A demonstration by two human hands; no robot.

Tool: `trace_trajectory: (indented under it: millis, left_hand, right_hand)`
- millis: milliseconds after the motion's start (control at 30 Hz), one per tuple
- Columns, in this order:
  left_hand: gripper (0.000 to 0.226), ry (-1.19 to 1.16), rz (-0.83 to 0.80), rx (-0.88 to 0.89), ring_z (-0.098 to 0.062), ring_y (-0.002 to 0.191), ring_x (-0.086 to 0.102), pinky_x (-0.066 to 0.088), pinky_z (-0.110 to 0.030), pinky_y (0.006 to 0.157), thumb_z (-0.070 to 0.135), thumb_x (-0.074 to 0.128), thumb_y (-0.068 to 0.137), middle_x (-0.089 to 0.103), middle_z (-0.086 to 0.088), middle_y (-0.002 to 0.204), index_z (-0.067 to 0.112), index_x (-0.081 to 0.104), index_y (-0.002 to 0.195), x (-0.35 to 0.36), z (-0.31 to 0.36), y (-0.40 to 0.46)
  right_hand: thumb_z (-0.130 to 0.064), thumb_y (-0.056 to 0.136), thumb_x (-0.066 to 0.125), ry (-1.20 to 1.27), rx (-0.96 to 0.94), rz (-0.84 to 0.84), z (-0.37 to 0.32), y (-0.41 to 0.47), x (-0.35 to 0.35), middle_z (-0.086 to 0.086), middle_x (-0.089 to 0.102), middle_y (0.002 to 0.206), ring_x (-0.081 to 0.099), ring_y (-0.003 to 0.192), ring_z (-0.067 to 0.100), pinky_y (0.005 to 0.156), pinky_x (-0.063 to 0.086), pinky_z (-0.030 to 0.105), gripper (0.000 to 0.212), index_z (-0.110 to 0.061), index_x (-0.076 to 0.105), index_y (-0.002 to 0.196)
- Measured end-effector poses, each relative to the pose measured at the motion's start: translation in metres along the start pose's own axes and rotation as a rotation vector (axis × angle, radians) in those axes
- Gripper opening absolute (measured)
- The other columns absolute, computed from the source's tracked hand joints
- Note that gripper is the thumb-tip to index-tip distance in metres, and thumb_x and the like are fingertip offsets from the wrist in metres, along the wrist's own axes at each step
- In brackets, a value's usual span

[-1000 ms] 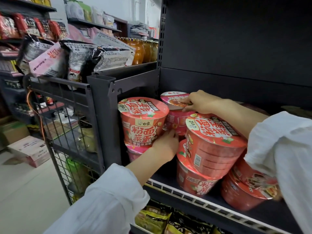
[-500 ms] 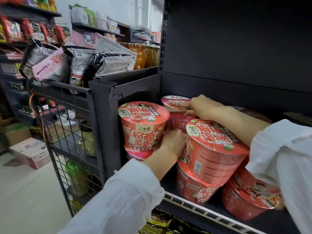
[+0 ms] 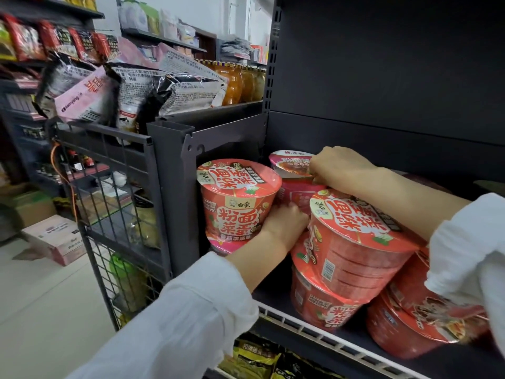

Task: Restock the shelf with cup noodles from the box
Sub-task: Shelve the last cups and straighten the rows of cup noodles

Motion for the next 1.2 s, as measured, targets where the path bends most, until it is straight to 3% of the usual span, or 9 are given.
trace_trajectory:
  millis: [67, 133, 200, 333, 533, 733, 867, 1033, 1200]
  left_hand:
    - [0.033, 0.026, -0.019, -0.060, -0.028, 0.109, 0.061, 0.049, -0.035, 0.083, -0.002, 0.033, 0.097, 0.061, -0.012, 0.121, 0.004, 0.060, 0.115, 0.004, 0.000, -0.001]
    - [0.033, -0.001, 0.020, -0.067, -0.026, 0.107, 0.063, 0.050, -0.032, 0.079, -0.003, 0.034, 0.096, 0.063, -0.009, 0.117, 0.006, 0.062, 0.111, 0.004, -0.002, 0.002]
    - [0.031, 0.036, 0.049, -0.082, -0.026, 0.106, 0.063, 0.050, -0.033, 0.079, -0.002, 0.034, 0.096, 0.063, -0.009, 0.117, 0.006, 0.060, 0.111, -0.002, -0.005, 0.003]
    - [0.029, 0.089, 0.040, -0.071, -0.028, 0.104, 0.062, 0.047, -0.034, 0.078, 0.001, 0.034, 0.096, 0.061, -0.008, 0.117, 0.006, 0.059, 0.111, 0.000, -0.005, 0.005]
    - [0.032, 0.048, 0.058, -0.062, -0.031, 0.110, 0.056, 0.036, -0.033, 0.070, 0.004, 0.032, 0.098, 0.058, -0.008, 0.120, 0.008, 0.058, 0.117, 0.004, 0.002, 0.006]
    - [0.030, 0.052, 0.073, -0.126, -0.025, 0.104, 0.059, 0.034, -0.029, 0.068, 0.002, 0.034, 0.097, 0.061, -0.007, 0.113, 0.011, 0.060, 0.111, 0.001, 0.003, 0.011]
    - [0.032, -0.064, 0.045, -0.155, -0.028, 0.106, 0.059, 0.047, -0.033, 0.079, 0.001, 0.034, 0.096, 0.061, -0.013, 0.116, 0.007, 0.061, 0.112, 0.004, 0.006, 0.008]
    - [0.033, -0.363, -0.257, -0.162, -0.033, 0.118, 0.054, 0.044, -0.039, 0.096, -0.001, 0.036, 0.095, 0.054, -0.017, 0.129, -0.002, 0.052, 0.124, 0.017, -0.004, -0.010]
    - [0.048, -0.453, -0.186, -0.113, -0.033, 0.134, 0.036, 0.032, -0.039, 0.110, 0.000, 0.038, 0.093, 0.027, -0.021, 0.149, -0.003, 0.033, 0.140, 0.031, -0.005, -0.037]
  right_hand:
    - [-0.030, 0.091, 0.056, 0.188, -0.005, -0.053, 0.004, 0.004, 0.007, 0.003, 0.061, 0.098, 0.061, 0.082, 0.020, 0.061, 0.046, 0.026, 0.021, -0.018, 0.060, 0.108]
    - [-0.032, 0.093, 0.053, 0.258, -0.022, -0.079, 0.006, 0.002, 0.008, -0.003, 0.055, 0.089, 0.058, 0.079, 0.016, 0.055, 0.040, 0.022, 0.026, -0.025, 0.056, 0.118]
    - [-0.034, 0.095, 0.050, 0.194, -0.056, -0.030, 0.008, 0.000, 0.007, -0.004, 0.049, 0.084, 0.055, 0.077, 0.016, 0.053, 0.034, 0.021, 0.027, -0.024, 0.056, 0.119]
    - [-0.035, 0.094, 0.052, 0.058, -0.068, -0.020, 0.005, -0.009, 0.001, 0.005, 0.057, 0.105, 0.060, 0.094, 0.021, 0.063, 0.036, 0.025, 0.033, -0.023, 0.053, 0.125]
    - [-0.027, 0.091, 0.058, -0.182, -0.067, 0.004, -0.013, -0.005, -0.006, 0.007, 0.059, 0.111, 0.059, 0.102, 0.026, 0.070, 0.040, 0.031, 0.033, -0.015, 0.054, 0.121]
    - [-0.028, 0.091, 0.058, -0.198, -0.088, 0.036, -0.016, -0.003, -0.007, 0.007, 0.060, 0.108, 0.059, 0.099, 0.026, 0.069, 0.037, 0.031, 0.027, -0.015, 0.056, 0.114]
    - [-0.028, 0.089, 0.059, -0.195, -0.104, 0.028, -0.012, -0.005, -0.006, 0.005, 0.061, 0.101, 0.060, 0.093, 0.025, 0.068, 0.039, 0.031, 0.025, -0.016, 0.056, 0.111]
    - [-0.013, 0.088, 0.056, -0.043, -0.001, 0.024, 0.003, -0.003, -0.006, 0.000, 0.043, 0.070, 0.050, 0.067, 0.022, 0.053, 0.037, 0.026, 0.012, -0.009, 0.063, 0.096]
    - [-0.019, 0.091, 0.055, 0.176, 0.062, 0.031, 0.010, -0.004, 0.000, 0.007, 0.065, 0.093, 0.063, 0.079, 0.027, 0.064, 0.051, 0.031, 0.021, -0.018, 0.069, 0.108]
Point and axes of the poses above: each hand's wrist, its own y-axis towards the middle knuckle, its own x-axis out of the palm, z = x × y, the point moved 1 cm from there along y, towards the middle knuckle
